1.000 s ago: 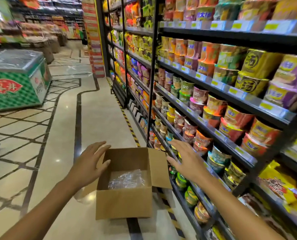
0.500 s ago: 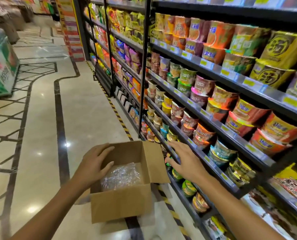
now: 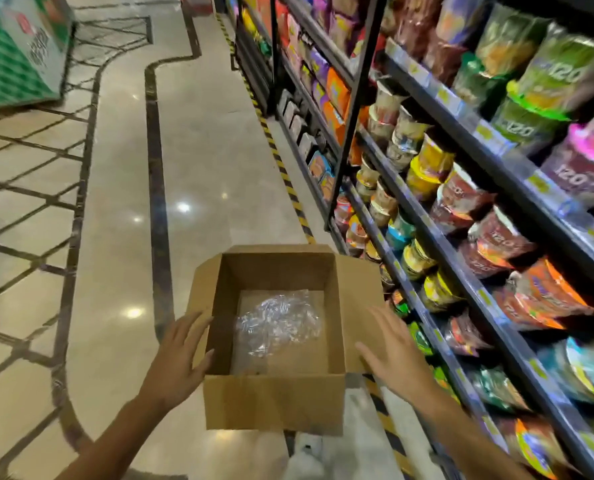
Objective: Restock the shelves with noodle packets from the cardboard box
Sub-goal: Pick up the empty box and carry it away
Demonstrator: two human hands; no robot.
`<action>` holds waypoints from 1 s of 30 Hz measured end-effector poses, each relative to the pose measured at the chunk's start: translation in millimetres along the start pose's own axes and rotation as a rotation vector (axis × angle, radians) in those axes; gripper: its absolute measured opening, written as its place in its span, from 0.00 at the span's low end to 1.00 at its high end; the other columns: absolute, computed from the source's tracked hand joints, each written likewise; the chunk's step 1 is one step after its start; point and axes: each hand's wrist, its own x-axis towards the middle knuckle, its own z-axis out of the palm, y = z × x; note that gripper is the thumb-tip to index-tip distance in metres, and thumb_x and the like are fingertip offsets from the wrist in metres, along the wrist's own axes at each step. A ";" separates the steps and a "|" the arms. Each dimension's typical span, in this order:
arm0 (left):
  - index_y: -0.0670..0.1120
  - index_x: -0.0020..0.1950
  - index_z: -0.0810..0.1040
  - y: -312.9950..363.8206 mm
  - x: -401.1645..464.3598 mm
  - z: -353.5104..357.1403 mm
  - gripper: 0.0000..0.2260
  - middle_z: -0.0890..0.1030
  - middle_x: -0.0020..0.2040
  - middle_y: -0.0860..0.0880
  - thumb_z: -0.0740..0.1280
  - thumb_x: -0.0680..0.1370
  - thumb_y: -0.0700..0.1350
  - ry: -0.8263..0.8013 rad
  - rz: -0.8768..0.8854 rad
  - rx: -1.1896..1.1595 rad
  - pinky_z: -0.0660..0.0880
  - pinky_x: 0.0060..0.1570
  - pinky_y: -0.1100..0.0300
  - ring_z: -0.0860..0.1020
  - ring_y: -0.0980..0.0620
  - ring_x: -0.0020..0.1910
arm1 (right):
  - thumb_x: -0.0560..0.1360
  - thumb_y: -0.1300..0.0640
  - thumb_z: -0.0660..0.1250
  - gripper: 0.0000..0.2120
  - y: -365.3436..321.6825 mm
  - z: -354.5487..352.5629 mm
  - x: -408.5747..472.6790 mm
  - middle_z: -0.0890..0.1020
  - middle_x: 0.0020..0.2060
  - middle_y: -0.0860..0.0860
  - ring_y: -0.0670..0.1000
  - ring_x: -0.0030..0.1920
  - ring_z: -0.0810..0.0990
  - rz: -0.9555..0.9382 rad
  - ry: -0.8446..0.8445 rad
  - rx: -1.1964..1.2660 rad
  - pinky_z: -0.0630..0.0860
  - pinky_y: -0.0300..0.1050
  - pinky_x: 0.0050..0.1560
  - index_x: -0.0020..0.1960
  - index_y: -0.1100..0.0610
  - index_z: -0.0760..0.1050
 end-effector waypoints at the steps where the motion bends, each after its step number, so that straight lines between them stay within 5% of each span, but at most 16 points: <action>1: 0.50 0.76 0.64 -12.7 10.5 15.7 0.31 0.64 0.77 0.47 0.50 0.79 0.67 -0.013 -0.027 0.012 0.68 0.69 0.41 0.64 0.43 0.75 | 0.78 0.37 0.62 0.33 10.5 16.7 8.7 0.64 0.75 0.43 0.46 0.76 0.60 0.021 -0.012 -0.004 0.58 0.40 0.72 0.78 0.48 0.60; 4: 0.49 0.77 0.63 -53.5 38.6 69.5 0.36 0.62 0.78 0.44 0.44 0.78 0.69 -0.084 -0.096 0.064 0.64 0.70 0.39 0.62 0.39 0.76 | 0.76 0.41 0.65 0.32 41.6 74.2 31.9 0.69 0.73 0.46 0.49 0.73 0.65 0.069 0.012 0.027 0.59 0.39 0.72 0.76 0.52 0.65; 8: 0.46 0.76 0.67 -116.3 73.9 153.7 0.38 0.67 0.75 0.41 0.41 0.77 0.70 -0.158 -0.118 0.139 0.66 0.68 0.39 0.65 0.37 0.72 | 0.78 0.47 0.67 0.24 92.0 168.1 57.9 0.74 0.64 0.49 0.55 0.65 0.75 0.077 -0.006 -0.017 0.73 0.47 0.63 0.71 0.55 0.70; 11: 0.42 0.75 0.67 -155.3 91.7 223.1 0.42 0.68 0.74 0.38 0.42 0.76 0.71 -0.199 -0.184 0.153 0.67 0.68 0.37 0.66 0.33 0.70 | 0.75 0.45 0.70 0.32 136.3 242.8 63.4 0.71 0.70 0.54 0.59 0.71 0.71 0.093 -0.010 -0.054 0.71 0.57 0.69 0.73 0.58 0.69; 17: 0.42 0.80 0.53 -221.0 112.2 337.2 0.45 0.60 0.77 0.37 0.56 0.72 0.69 -0.175 -0.290 0.077 0.63 0.70 0.35 0.60 0.32 0.74 | 0.75 0.42 0.69 0.42 201.1 367.6 68.5 0.61 0.77 0.56 0.60 0.77 0.59 0.291 0.008 -0.110 0.62 0.60 0.75 0.80 0.56 0.52; 22: 0.53 0.81 0.44 -239.5 107.6 368.7 0.47 0.55 0.80 0.44 0.74 0.73 0.50 -0.056 -0.323 -0.173 0.64 0.71 0.36 0.59 0.39 0.77 | 0.74 0.54 0.73 0.47 220.0 404.7 65.6 0.56 0.79 0.56 0.59 0.79 0.53 0.358 0.022 -0.077 0.57 0.63 0.76 0.82 0.51 0.45; 30: 0.60 0.80 0.44 -213.4 106.2 359.9 0.46 0.61 0.79 0.52 0.65 0.75 0.30 0.027 -0.372 -0.356 0.68 0.69 0.42 0.69 0.40 0.72 | 0.75 0.68 0.69 0.49 215.2 402.0 85.0 0.50 0.81 0.48 0.53 0.81 0.48 0.388 0.050 0.005 0.55 0.64 0.77 0.81 0.45 0.41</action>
